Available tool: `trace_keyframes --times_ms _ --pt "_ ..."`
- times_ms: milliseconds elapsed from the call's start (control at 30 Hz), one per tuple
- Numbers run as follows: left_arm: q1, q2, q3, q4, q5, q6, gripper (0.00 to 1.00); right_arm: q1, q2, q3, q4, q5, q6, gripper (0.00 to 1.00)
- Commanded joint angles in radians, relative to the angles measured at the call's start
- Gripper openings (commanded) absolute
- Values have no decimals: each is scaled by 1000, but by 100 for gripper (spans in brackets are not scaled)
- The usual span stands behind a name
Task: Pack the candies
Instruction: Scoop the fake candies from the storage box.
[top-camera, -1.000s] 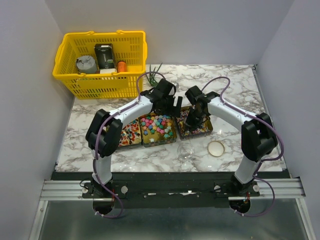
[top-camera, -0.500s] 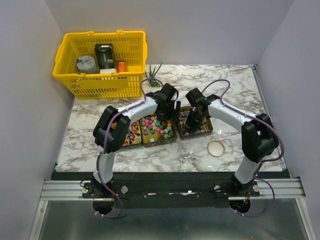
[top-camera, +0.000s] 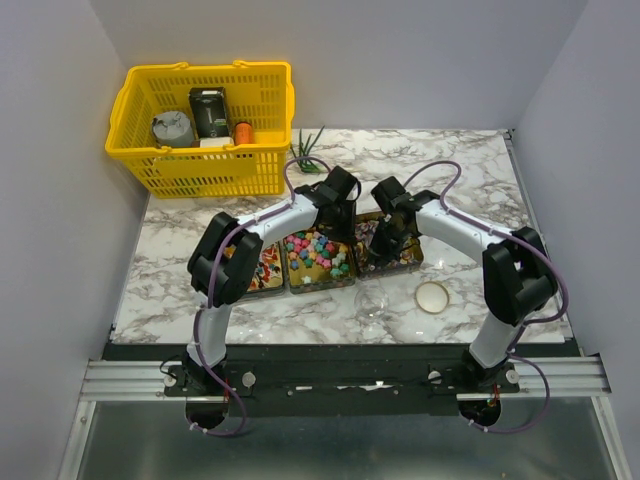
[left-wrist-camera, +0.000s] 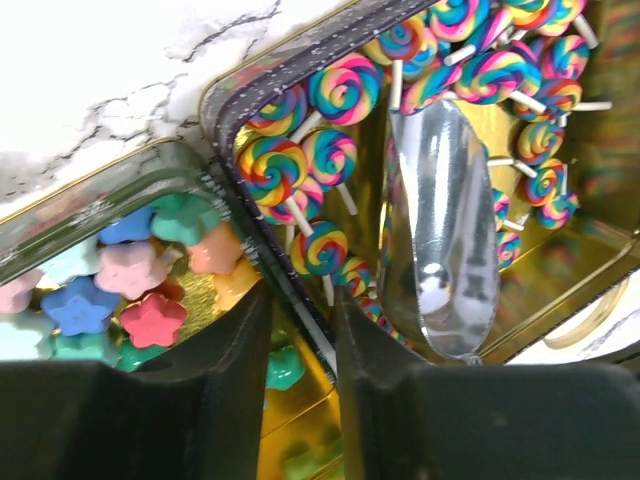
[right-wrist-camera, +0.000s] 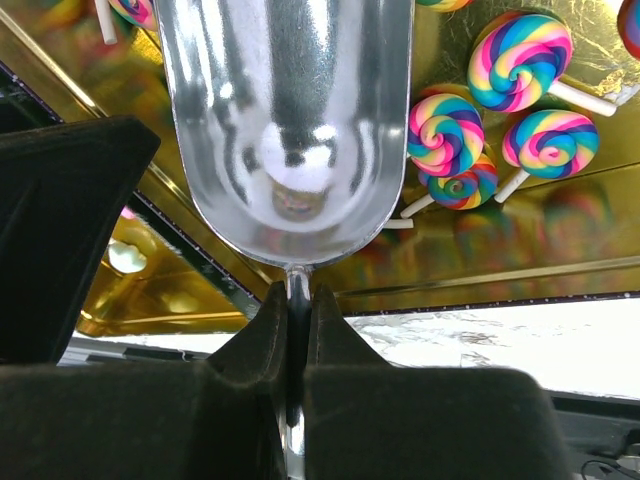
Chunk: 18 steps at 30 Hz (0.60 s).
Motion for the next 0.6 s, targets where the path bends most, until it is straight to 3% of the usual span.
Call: trace_keyframes --times_ms 0,67,233,400,567 --pt "11 1 -49 -83 -45 30 28 -10 68 -12 -85 -16 73 0" --pt "12 1 -58 -82 -45 33 22 -10 74 -1 -85 -16 88 0" --pt "12 3 -67 -86 -46 33 17 -13 83 16 -88 -13 125 0" --pt "11 13 -61 -92 -43 43 0 -22 91 2 -93 12 171 0" --pt "11 22 -64 -95 -46 49 0 -51 93 -17 -90 15 203 0"
